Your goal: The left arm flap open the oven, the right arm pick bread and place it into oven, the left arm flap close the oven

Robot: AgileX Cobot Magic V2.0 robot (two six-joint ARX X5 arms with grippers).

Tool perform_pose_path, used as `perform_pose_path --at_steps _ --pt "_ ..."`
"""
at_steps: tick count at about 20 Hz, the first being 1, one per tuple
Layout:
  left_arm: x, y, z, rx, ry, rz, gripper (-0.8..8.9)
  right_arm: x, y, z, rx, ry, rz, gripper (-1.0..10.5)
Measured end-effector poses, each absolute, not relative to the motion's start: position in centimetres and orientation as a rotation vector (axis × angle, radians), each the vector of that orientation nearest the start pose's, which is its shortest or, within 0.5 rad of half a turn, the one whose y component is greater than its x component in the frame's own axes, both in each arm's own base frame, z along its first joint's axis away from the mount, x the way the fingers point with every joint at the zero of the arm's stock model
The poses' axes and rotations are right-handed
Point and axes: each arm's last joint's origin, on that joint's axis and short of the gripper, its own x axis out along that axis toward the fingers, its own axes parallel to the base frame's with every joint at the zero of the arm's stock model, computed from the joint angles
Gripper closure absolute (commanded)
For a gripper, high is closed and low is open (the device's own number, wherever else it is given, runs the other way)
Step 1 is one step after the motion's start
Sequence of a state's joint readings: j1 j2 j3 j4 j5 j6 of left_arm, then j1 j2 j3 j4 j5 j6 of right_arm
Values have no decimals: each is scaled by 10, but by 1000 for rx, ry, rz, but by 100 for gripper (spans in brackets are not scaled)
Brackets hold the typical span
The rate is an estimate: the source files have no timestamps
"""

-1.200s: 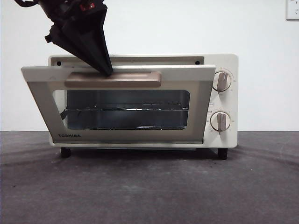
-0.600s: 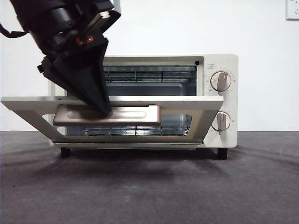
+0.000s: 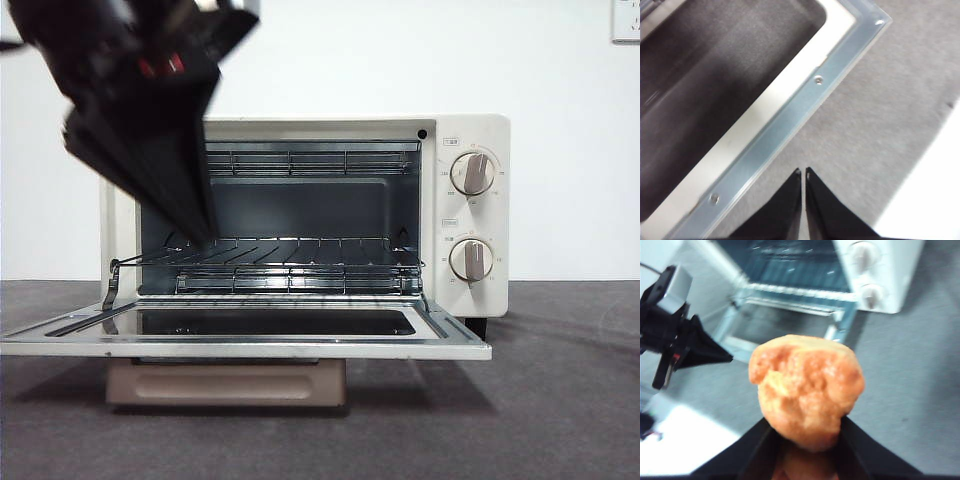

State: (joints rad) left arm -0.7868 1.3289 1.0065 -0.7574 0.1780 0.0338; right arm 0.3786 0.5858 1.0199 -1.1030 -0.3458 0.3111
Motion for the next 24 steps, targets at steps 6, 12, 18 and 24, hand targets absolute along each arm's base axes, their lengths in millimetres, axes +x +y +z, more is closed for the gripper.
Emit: perform_pose_path --at_steps 6,12,18,24 --pt "136 -144 306 260 898 -888 797 98 55 344 320 896 716 807" --pt "95 -103 341 117 724 -889 797 145 100 334 275 902 837 807" --pt "69 -76 355 13 621 -890 797 179 168 305 229 901 746 807" --pt "54 -62 356 -9 607 -890 797 220 208 269 371 889 640 807"
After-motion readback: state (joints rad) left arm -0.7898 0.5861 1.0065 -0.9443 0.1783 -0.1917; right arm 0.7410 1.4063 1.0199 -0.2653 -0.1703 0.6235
